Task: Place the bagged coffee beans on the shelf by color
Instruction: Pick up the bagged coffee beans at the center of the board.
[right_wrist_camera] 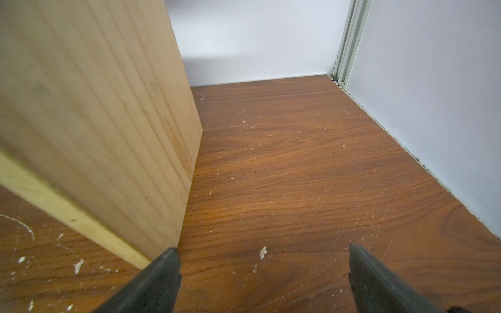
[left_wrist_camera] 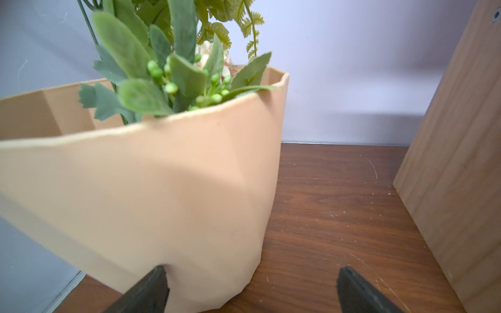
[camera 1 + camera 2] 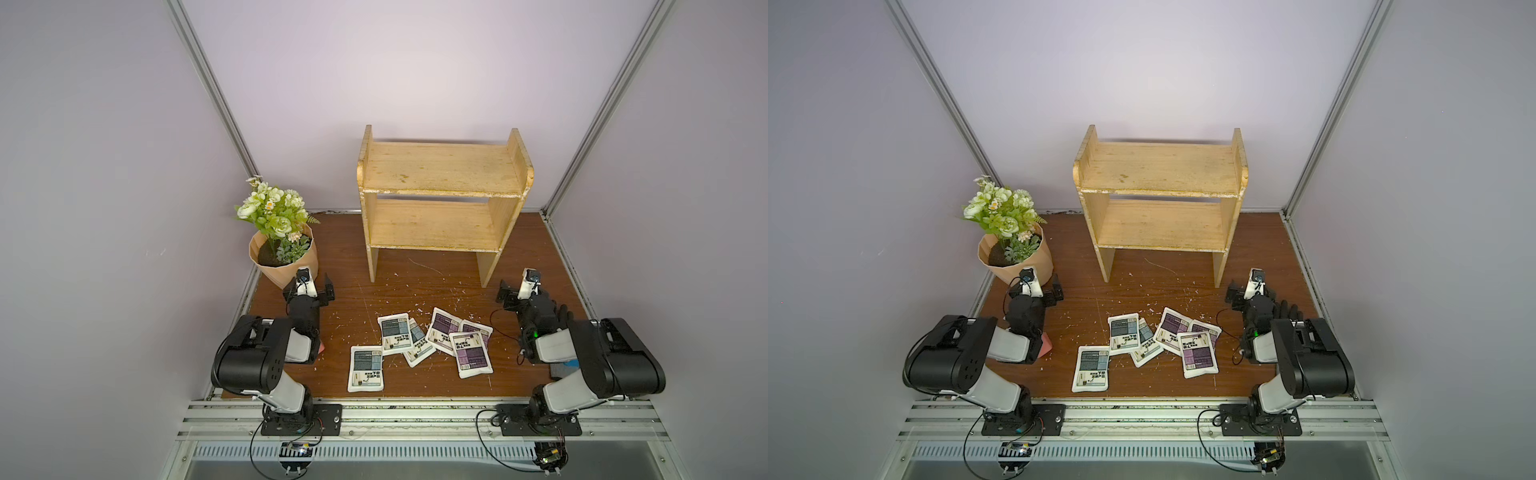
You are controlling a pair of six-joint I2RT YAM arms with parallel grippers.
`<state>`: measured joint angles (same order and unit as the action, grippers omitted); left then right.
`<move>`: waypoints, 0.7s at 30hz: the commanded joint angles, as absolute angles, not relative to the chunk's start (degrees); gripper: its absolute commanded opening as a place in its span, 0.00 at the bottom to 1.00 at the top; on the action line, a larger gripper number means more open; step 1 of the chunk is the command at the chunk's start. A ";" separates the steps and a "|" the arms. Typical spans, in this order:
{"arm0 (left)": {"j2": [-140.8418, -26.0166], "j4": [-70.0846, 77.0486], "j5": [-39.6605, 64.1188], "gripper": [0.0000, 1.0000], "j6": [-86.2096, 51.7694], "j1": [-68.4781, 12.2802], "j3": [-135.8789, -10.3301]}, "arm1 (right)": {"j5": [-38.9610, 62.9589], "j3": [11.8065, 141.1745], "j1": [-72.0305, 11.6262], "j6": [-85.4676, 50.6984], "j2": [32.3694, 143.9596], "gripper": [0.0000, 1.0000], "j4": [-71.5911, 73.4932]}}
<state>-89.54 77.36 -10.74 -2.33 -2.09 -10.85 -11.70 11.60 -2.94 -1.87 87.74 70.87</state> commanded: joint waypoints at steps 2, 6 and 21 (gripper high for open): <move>-89.39 78.46 -10.64 1.00 -2.15 -1.76 -10.62 | -11.78 12.50 -3.08 -1.23 86.65 1.00 72.56; -89.39 78.45 -10.63 1.00 -2.20 -1.80 -10.63 | -11.78 12.50 -3.08 -1.24 86.66 1.00 72.51; -89.38 78.60 -10.71 1.00 -2.18 -1.85 -10.52 | -11.87 12.65 -3.17 -1.27 86.58 1.00 72.17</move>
<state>-89.54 77.38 -10.74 -2.33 -2.09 -10.85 -11.70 11.60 -2.94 -1.87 87.74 70.87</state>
